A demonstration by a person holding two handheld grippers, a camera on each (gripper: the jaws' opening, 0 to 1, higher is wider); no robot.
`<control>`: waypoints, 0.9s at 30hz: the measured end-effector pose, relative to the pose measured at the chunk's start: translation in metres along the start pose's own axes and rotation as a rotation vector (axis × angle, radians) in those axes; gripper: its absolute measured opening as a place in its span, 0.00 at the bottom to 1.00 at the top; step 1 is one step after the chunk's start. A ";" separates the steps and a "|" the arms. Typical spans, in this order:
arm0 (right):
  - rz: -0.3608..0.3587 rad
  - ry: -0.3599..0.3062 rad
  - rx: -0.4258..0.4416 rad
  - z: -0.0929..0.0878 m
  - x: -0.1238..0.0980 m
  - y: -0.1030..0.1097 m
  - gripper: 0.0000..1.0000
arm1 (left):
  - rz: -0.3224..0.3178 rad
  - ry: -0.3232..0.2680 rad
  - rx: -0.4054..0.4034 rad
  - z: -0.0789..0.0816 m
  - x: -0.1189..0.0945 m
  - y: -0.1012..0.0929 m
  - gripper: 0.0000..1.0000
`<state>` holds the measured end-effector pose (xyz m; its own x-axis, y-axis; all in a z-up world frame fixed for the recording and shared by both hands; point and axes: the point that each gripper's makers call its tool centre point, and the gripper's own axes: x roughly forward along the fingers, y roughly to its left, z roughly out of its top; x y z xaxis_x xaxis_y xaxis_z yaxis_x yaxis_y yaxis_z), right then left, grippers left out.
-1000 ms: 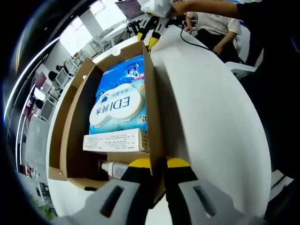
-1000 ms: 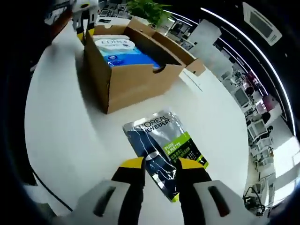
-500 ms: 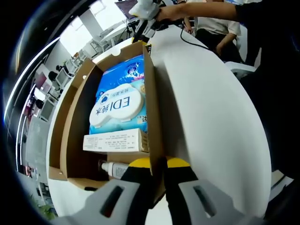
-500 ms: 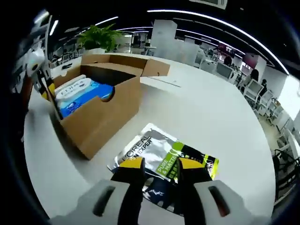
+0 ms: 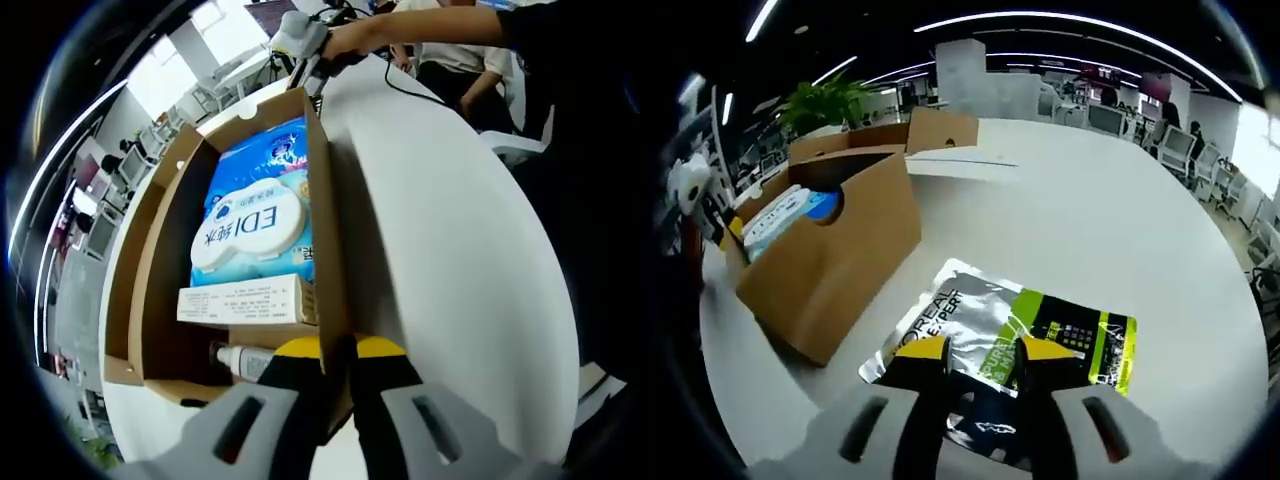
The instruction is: Operate the shoe box by opening the lid, removing the specified soft item, and placing it in the target area until the item is outside and the box remains undamaged.
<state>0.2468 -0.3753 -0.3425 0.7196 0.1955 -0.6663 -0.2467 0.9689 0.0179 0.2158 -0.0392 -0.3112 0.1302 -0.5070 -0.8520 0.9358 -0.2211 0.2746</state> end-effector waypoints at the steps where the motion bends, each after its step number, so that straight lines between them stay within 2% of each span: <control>1: 0.005 0.017 -0.001 0.001 -0.001 -0.002 0.28 | 0.000 0.000 0.000 0.000 0.000 0.000 0.07; 2: -0.008 0.033 0.005 0.000 -0.003 -0.004 0.29 | 0.000 0.000 -0.002 0.000 0.000 0.000 0.07; 3: -0.034 0.017 0.000 0.005 -0.010 -0.007 0.29 | 0.000 -0.001 -0.002 0.000 0.000 0.000 0.07; 5: -0.026 -0.001 -0.010 0.020 -0.021 -0.002 0.27 | 0.001 -0.001 -0.001 0.000 0.000 0.001 0.07; 8: -0.010 0.015 -0.038 0.039 -0.039 0.020 0.29 | 0.000 -0.001 0.000 0.000 0.000 0.001 0.07; 9: 0.014 0.028 -0.066 0.048 -0.047 0.032 0.29 | 0.001 -0.001 0.001 0.000 0.000 0.001 0.07; 10: 0.022 0.028 -0.084 0.057 -0.053 0.033 0.30 | 0.001 -0.001 0.000 0.000 0.000 0.001 0.07; 11: 0.030 0.025 -0.104 0.065 -0.058 0.039 0.30 | 0.002 0.000 0.001 0.000 0.000 0.001 0.07; 12: 0.038 0.017 -0.119 0.078 -0.062 0.055 0.31 | 0.001 -0.001 0.002 0.001 0.000 0.001 0.07; 15: 0.075 0.026 -0.143 0.102 -0.070 0.077 0.32 | 0.003 -0.001 0.002 0.001 0.000 0.001 0.07; 16: 0.094 0.040 -0.166 0.106 -0.068 0.102 0.33 | 0.003 0.000 0.002 0.001 0.000 0.001 0.07; 19: 0.121 0.078 -0.200 0.114 -0.069 0.125 0.37 | 0.005 0.001 0.002 0.001 0.000 0.000 0.07; 22: 0.124 0.141 -0.210 0.119 -0.064 0.144 0.40 | 0.006 0.000 0.001 0.001 0.000 0.001 0.08; 27: 0.086 0.223 -0.220 0.120 -0.051 0.155 0.45 | 0.009 -0.001 0.003 0.000 -0.001 0.001 0.08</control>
<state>0.2502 -0.2164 -0.2162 0.5364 0.2135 -0.8165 -0.4518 0.8898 -0.0641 0.2162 -0.0393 -0.3104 0.1386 -0.5096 -0.8492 0.9337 -0.2187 0.2837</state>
